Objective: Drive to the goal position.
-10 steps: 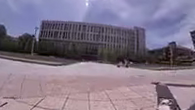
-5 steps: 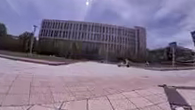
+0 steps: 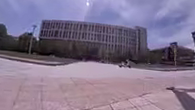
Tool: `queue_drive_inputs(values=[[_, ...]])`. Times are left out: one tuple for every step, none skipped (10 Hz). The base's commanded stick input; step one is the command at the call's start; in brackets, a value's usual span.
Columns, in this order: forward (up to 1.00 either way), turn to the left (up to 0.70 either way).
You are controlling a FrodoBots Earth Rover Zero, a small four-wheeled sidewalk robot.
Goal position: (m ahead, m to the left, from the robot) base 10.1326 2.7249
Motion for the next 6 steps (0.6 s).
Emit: queue_drive_inputs(values=[[0.70, 0.00], [0.70, 0.00], [0.70, 0.00], [0.70, 0.00], [0.70, 0.03], [0.70, 0.19]])
